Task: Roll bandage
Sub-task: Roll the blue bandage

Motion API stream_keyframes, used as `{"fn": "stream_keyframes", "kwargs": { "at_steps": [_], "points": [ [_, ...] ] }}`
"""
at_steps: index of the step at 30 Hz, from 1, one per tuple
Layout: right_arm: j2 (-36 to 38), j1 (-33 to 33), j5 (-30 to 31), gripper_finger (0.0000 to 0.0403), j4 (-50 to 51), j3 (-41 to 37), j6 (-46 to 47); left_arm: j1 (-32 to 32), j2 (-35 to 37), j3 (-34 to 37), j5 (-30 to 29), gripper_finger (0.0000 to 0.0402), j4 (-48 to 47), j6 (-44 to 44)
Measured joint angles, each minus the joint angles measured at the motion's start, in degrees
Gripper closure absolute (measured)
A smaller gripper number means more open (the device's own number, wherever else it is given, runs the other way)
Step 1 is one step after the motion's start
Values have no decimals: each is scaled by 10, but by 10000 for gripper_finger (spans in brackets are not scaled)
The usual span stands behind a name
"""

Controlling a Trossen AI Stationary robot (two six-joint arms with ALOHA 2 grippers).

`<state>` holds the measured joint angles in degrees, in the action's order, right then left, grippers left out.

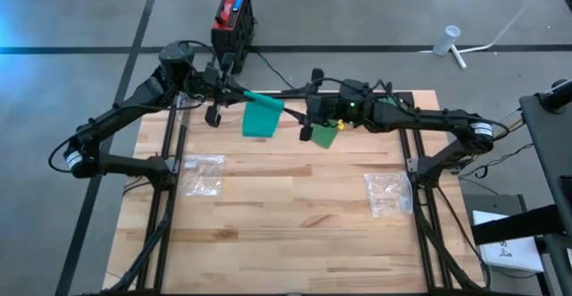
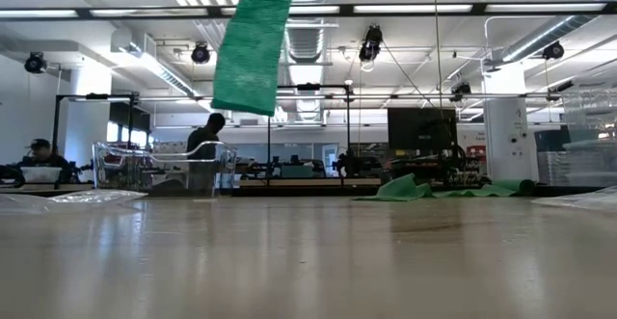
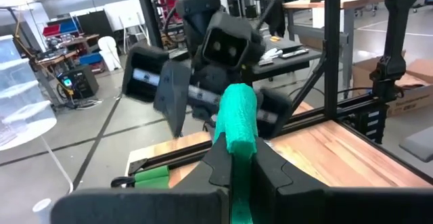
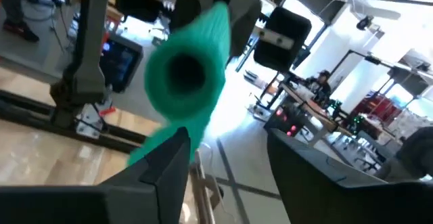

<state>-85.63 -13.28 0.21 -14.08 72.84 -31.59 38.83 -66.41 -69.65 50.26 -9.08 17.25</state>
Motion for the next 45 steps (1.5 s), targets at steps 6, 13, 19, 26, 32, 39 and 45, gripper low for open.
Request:
{"fn": "stream_keyframes", "kwargs": {
  "at_steps": [6, 13, 19, 26, 32, 39, 45],
  "points": [
    [-17, 9, -1, 259, -65, 0, -31, 0, 0, 0, 0, 393, 0, -20],
    [-21, 10, 33, 373, -75, 0, -53, 0, -7, 0, -2, 393, -1, -29],
    [2, 14, 121, 399, -27, 0, -90, 0, -1, 0, 16, 393, -8, -29],
    [11, 14, 152, 402, 20, -7, -104, 2, 3, 0, 26, 393, -22, -22],
    [0, 17, 141, 403, 39, -25, -79, 23, 2, 0, 23, 393, -34, 1],
    [12, 21, 135, 378, 73, -3, -59, 24, -7, 0, -12, 393, -30, 38],
    [54, 26, 131, 273, 120, 21, -58, 24, -5, 0, -14, 393, -30, 75]
  ]
}}
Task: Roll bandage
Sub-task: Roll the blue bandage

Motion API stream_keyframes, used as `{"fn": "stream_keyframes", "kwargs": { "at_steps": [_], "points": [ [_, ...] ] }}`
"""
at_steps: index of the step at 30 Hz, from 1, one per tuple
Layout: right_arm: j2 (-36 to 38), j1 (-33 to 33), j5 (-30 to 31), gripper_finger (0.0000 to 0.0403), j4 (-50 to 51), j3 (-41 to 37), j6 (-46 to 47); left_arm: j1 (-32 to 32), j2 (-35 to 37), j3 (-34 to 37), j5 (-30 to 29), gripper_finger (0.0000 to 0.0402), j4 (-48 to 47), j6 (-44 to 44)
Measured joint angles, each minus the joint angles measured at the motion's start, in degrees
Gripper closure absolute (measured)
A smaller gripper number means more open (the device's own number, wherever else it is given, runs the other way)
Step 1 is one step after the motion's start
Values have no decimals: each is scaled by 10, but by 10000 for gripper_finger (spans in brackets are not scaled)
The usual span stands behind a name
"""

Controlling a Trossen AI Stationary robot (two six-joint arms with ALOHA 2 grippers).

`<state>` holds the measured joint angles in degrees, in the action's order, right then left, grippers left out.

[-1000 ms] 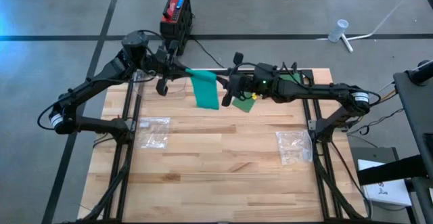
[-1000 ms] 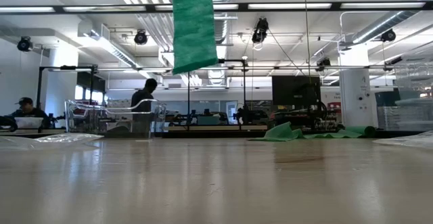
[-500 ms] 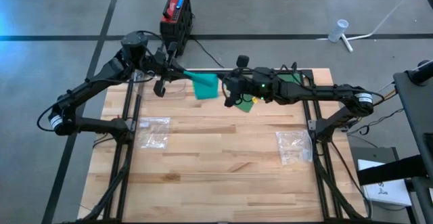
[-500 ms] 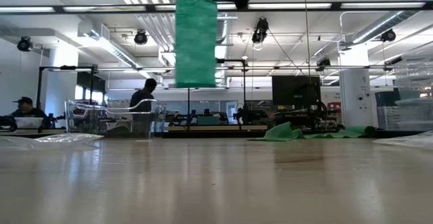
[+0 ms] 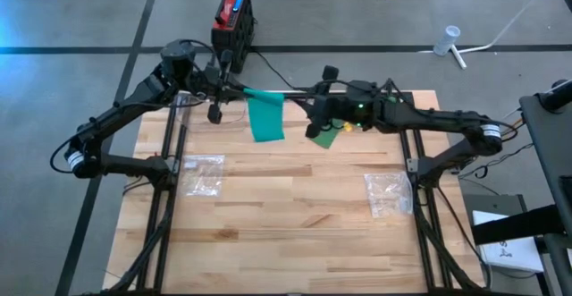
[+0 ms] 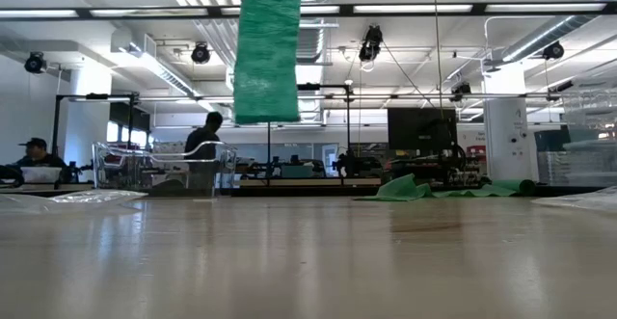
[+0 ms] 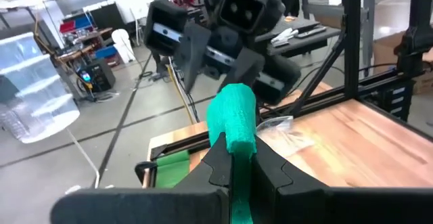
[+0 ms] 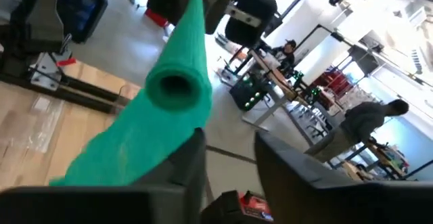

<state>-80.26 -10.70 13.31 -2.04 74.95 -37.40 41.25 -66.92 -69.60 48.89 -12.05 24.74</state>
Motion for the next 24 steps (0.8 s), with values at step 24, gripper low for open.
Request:
{"fn": "stream_keyframes", "kwargs": {
  "at_steps": [24],
  "points": [
    [-97, -27, -132, 247, -146, 36, 143, 0, 5, 0, -4, 393, 0, 88]
  ]
}}
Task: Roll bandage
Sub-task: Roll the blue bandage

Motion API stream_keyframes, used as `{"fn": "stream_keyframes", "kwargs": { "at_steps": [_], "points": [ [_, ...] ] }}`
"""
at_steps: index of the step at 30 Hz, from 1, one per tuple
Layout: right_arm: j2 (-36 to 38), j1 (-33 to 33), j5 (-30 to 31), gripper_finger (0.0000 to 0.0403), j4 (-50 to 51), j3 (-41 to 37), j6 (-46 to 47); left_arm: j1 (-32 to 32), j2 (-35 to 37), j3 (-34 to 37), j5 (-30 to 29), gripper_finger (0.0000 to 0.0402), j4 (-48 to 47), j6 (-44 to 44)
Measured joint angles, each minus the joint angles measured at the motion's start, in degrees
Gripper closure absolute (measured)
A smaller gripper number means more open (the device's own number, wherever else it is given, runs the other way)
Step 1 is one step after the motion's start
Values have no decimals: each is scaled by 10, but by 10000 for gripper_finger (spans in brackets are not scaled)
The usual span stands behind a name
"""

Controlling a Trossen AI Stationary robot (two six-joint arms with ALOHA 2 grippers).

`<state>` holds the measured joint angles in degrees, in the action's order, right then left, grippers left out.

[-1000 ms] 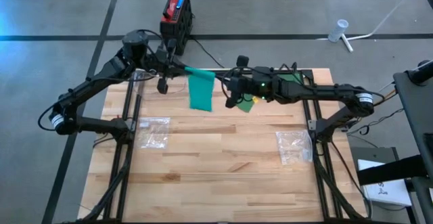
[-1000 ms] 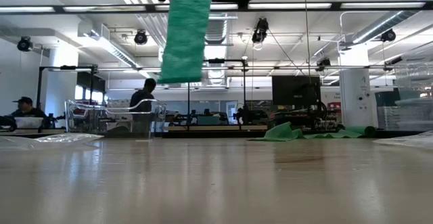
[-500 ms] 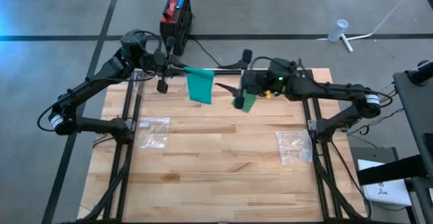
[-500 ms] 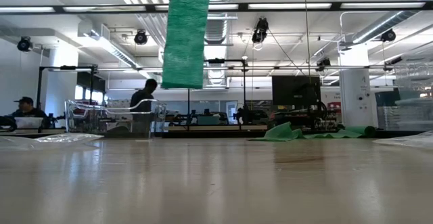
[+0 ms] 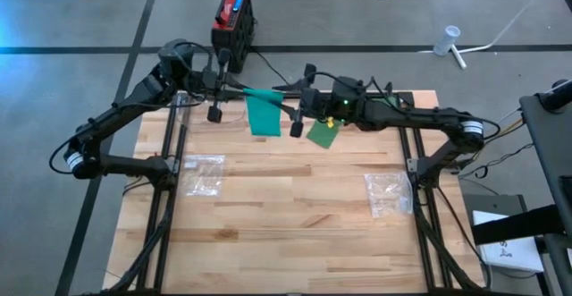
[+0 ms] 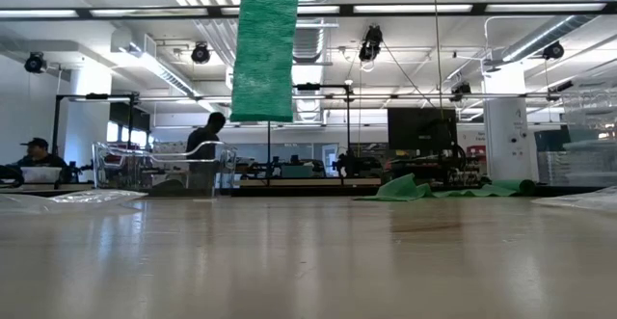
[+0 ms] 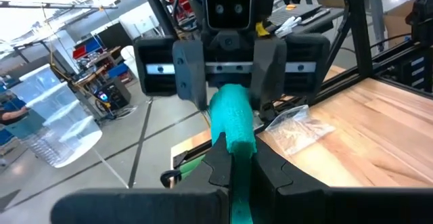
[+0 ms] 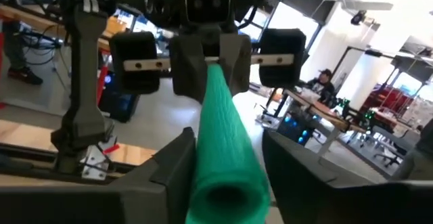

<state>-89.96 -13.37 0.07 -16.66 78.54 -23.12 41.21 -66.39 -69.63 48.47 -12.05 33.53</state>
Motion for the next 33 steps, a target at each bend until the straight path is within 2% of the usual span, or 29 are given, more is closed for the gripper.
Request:
{"fn": "stream_keyframes", "kwargs": {
  "at_steps": [7, 11, 13, 15, 19, 23, 29, 33],
  "points": [
    [-3, -4, -1, 312, 1, 0, -19, 0, 0, 0, -2, 393, 1, 5],
    [-3, -4, -1, 366, 1, 0, -57, 0, 0, 0, -2, 393, 5, -12],
    [-2, -4, 1, 389, 1, 0, -75, 0, 0, 0, -15, 388, 12, -35],
    [1, -5, 3, 391, 1, 0, -83, 0, 0, 0, -41, 376, 24, -61],
    [9, -5, 3, 385, 2, -1, -114, 0, 0, 0, -51, 326, 36, -97],
    [23, -3, -15, 395, 20, -1, -165, 0, 1, -1, -54, 258, 34, -118],
    [44, -4, -63, 395, 41, -1, -194, 0, 0, -42, -19, 157, -32, -129],
    [56, -4, -77, 395, 70, -1, -196, 0, -1, -66, -9, 109, -91, -105]
  ]
}}
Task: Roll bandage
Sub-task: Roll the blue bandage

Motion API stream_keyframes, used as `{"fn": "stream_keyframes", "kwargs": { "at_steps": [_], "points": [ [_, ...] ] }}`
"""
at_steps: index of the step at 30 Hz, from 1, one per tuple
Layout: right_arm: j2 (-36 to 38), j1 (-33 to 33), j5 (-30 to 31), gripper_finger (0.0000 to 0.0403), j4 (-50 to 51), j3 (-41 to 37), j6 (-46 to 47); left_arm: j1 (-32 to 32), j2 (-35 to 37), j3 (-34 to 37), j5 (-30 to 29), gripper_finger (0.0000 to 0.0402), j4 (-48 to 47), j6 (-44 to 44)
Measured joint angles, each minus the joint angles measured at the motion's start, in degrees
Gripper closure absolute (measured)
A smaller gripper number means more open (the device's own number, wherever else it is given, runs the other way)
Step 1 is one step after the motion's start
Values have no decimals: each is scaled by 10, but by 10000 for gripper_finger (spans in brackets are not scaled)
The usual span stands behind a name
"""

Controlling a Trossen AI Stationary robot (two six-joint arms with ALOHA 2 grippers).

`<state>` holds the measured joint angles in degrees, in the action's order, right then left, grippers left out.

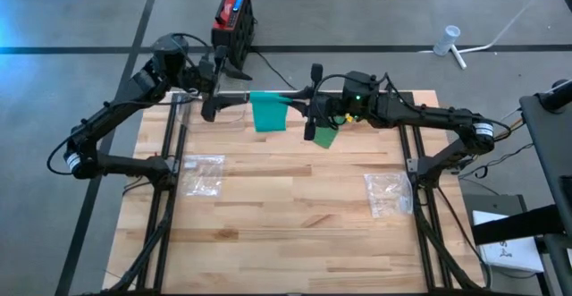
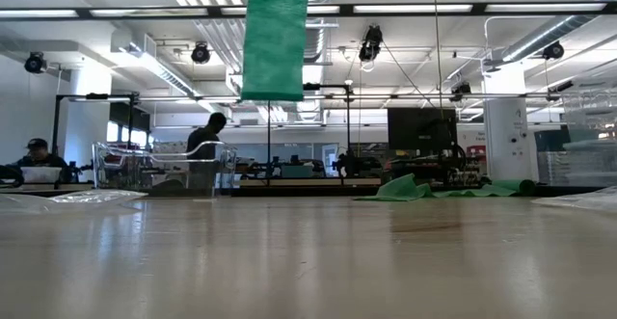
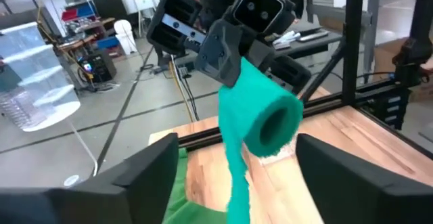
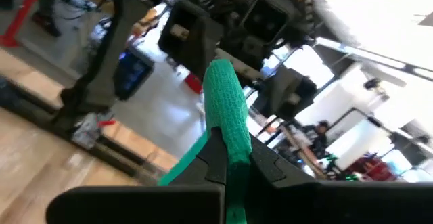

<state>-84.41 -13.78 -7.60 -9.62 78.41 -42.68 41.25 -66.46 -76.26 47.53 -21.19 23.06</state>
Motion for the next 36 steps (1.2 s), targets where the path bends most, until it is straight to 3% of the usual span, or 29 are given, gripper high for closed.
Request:
{"fn": "stream_keyframes", "kwargs": {
  "at_steps": [9, 13, 24, 29, 36],
  "points": [
    [28, 2, -18, 395, 62, 0, -38, 0, 0, 5, 17, 68, 15, -40],
    [29, 7, -20, 395, 66, 0, -92, 0, -1, 9, 60, 65, 59, -121],
    [28, 28, -19, 395, 58, 0, -267, -2, -13, 10, 63, 77, 67, -309],
    [18, 28, -13, 395, 46, 0, -336, -11, -54, 10, 98, 75, 105, -390],
    [9, 28, 38, 395, 51, -1, -429, -14, -89, 10, 154, 62, 158, -463]
  ]
}}
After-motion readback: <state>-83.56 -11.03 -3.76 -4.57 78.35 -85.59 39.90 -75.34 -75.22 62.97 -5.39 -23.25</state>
